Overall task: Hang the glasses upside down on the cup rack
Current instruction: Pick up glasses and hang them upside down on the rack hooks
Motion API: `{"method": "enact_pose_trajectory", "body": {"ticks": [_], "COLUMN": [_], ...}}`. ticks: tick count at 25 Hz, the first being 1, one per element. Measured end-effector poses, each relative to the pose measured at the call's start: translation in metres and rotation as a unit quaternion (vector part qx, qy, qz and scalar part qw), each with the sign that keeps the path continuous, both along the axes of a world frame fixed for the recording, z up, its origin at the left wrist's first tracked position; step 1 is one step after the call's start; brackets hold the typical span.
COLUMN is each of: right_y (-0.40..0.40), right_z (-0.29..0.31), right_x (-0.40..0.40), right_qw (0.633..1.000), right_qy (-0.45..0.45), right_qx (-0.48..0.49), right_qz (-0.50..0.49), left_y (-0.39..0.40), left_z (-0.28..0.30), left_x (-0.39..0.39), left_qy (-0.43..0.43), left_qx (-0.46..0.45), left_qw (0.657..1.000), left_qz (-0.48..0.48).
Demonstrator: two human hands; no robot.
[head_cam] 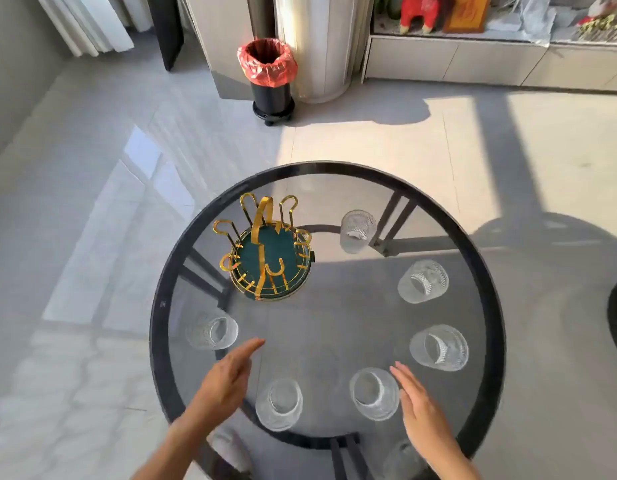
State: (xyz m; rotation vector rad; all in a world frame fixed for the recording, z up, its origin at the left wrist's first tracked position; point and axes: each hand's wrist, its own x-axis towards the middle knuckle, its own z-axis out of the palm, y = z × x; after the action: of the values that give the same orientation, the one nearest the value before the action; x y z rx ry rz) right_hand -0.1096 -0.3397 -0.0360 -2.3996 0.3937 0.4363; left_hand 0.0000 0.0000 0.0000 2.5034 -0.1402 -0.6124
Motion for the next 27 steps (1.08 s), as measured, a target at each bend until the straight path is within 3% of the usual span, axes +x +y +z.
{"method": "enact_pose_trajectory", "body": {"ticks": [3, 6, 10, 14, 19, 22, 27], "right_y": [0.0, 0.004, 0.004, 0.005, 0.004, 0.013, 0.044], "right_z": [-0.061, -0.088, -0.115, -0.126, -0.113, -0.107, -0.093], "right_x": [0.003, -0.009, -0.008, -0.015, -0.024, -0.027, -0.028], "right_qw": [0.991, 0.978, 0.952, 0.927, 0.969, 0.979, 0.949], "right_qy": [-0.1, -0.171, -0.266, -0.33, -0.227, -0.199, -0.25], "right_qx": [-0.054, -0.105, -0.137, -0.155, -0.072, -0.032, 0.164], "right_qz": [0.075, 0.063, 0.058, 0.087, 0.067, 0.031, -0.1], "left_y": [0.001, 0.001, 0.014, 0.016, 0.013, 0.014, 0.014], "left_z": [-0.069, -0.113, -0.149, -0.155, -0.15, -0.139, -0.13], "left_x": [0.017, 0.007, 0.002, -0.001, -0.012, -0.022, -0.04], "left_qy": [-0.066, -0.181, -0.27, -0.282, -0.29, -0.244, -0.238], "left_qx": [-0.02, 0.064, 0.065, 0.022, -0.038, -0.105, -0.075], "left_qw": [0.99, 0.957, 0.933, 0.931, 0.944, 0.961, 0.962], "left_qz": [-0.123, -0.219, -0.23, -0.23, -0.154, -0.082, -0.113]}}
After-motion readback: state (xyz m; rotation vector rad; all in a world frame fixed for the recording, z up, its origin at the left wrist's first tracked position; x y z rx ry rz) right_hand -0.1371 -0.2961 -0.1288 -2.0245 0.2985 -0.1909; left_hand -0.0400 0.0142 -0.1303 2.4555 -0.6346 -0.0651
